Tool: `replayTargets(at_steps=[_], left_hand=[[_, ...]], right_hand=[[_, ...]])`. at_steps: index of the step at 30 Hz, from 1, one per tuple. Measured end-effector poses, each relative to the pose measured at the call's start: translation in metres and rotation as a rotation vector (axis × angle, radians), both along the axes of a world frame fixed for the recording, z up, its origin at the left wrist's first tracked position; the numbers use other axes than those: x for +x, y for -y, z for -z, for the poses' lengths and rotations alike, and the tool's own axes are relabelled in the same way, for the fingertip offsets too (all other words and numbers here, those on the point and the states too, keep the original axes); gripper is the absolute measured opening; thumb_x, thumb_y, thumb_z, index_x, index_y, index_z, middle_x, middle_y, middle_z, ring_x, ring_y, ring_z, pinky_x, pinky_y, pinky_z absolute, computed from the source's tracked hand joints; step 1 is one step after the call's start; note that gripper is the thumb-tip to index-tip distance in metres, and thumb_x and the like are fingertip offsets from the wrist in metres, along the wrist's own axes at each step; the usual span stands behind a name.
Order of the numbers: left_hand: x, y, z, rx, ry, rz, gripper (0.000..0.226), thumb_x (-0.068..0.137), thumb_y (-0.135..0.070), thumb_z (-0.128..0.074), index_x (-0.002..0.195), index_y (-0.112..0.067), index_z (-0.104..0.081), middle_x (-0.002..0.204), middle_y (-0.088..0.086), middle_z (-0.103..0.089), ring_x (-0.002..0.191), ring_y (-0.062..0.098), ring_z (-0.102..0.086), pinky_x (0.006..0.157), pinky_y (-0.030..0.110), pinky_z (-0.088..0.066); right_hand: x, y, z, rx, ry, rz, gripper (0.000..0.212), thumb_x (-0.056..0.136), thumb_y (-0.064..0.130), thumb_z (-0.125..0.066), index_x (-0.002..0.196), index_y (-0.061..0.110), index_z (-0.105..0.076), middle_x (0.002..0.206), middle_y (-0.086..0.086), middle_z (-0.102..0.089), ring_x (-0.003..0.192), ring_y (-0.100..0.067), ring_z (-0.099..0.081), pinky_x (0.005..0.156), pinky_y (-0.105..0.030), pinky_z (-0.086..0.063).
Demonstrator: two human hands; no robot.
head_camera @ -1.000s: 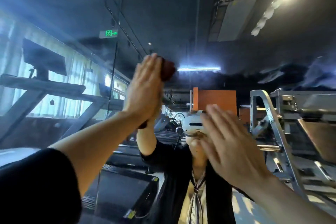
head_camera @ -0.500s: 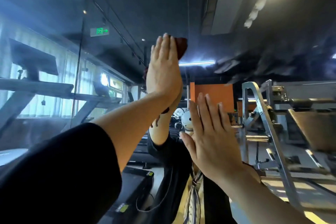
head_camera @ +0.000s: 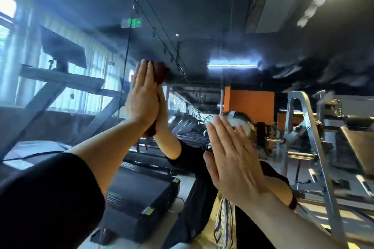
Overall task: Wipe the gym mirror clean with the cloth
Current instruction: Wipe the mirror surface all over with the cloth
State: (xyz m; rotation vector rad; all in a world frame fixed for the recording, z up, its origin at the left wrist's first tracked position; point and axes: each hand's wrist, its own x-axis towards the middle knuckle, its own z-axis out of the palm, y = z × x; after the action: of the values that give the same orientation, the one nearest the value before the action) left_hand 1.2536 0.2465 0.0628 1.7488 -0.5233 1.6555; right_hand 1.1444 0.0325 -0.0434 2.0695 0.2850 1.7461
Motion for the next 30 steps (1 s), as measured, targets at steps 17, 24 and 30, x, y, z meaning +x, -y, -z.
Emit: replayTargets(at_steps=[17, 24, 30], left_hand=[[-0.017, 0.061, 0.024, 0.050, 0.184, -0.047, 0.062, 0.095, 0.002, -0.055, 0.152, 0.000, -0.032, 0.160, 0.016, -0.031, 0.150, 0.030, -0.024, 0.123, 0.042, -0.022], [-0.042, 0.099, 0.102, 0.392, 0.331, 0.082, 0.058, 0.093, -0.004, -0.057, 0.149, -0.001, -0.040, 0.157, 0.016, -0.037, 0.148, 0.028, -0.027, 0.123, 0.039, -0.021], [-0.007, 0.027, 0.119, 0.342, 0.239, 0.000, 0.058, 0.096, -0.007, -0.062, 0.149, -0.001, -0.041, 0.157, 0.016, -0.037, 0.148, 0.028, -0.031, 0.120, 0.046, -0.029]], right_hand=[[0.022, -0.023, 0.014, 0.044, 0.024, -0.270, 0.033, 0.098, 0.008, -0.049, 0.124, -0.006, -0.063, 0.137, -0.022, -0.058, 0.137, -0.033, -0.048, 0.113, -0.049, -0.041], [0.011, -0.002, 0.038, 0.251, 0.209, -0.230, 0.034, 0.093, 0.001, -0.060, 0.124, -0.007, -0.049, 0.135, -0.031, -0.051, 0.134, -0.042, -0.043, 0.121, -0.045, -0.029], [0.019, -0.031, 0.083, 0.108, -0.029, -0.015, 0.059, 0.103, 0.033, -0.038, 0.151, -0.003, -0.037, 0.160, -0.028, -0.025, 0.151, -0.040, -0.020, 0.123, -0.056, -0.015]])
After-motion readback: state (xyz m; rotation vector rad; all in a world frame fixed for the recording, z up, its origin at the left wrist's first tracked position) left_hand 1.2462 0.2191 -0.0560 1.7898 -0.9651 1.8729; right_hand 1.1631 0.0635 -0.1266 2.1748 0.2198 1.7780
